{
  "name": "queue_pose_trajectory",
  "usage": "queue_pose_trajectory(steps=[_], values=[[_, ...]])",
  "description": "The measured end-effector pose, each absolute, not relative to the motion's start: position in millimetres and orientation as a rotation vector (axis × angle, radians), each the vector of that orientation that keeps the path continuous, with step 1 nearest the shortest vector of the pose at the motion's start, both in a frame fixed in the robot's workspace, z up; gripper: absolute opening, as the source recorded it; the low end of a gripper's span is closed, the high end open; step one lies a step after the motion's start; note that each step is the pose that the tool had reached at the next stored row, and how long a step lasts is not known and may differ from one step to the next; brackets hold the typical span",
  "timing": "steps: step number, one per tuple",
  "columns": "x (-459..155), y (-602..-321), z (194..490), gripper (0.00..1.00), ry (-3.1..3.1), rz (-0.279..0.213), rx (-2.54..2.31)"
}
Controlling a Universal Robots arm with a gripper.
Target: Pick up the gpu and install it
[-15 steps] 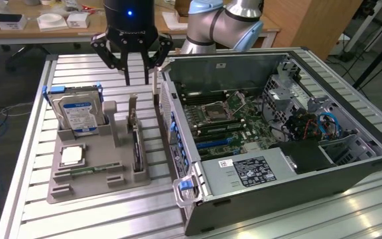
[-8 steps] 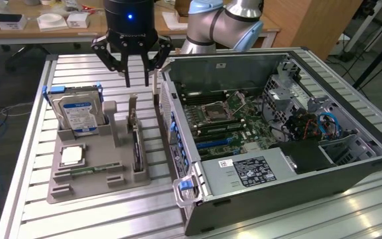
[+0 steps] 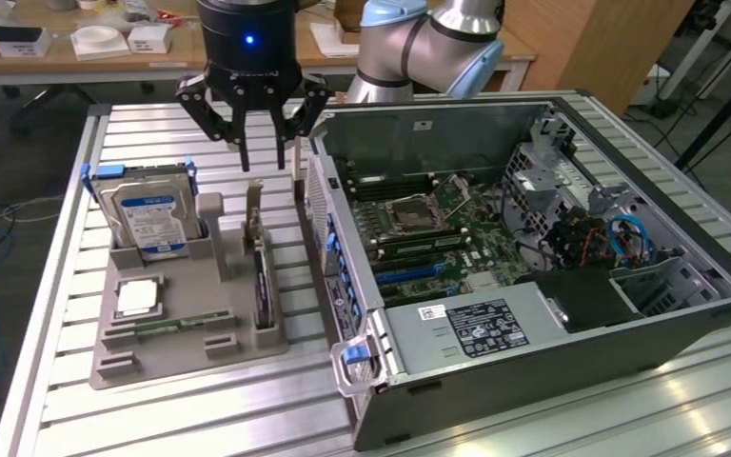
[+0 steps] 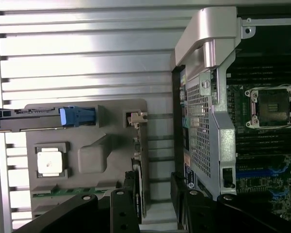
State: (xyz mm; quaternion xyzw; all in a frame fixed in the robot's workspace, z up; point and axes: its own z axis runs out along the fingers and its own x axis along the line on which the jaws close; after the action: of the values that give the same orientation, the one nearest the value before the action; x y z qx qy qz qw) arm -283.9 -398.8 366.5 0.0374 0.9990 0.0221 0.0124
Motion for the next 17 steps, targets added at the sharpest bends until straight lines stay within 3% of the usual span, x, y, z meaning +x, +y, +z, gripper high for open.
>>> queue_pose_trajectory(steps=[17], values=[[-284.0,-398.9,356.5,0.43,3.114,0.069,0.117]])
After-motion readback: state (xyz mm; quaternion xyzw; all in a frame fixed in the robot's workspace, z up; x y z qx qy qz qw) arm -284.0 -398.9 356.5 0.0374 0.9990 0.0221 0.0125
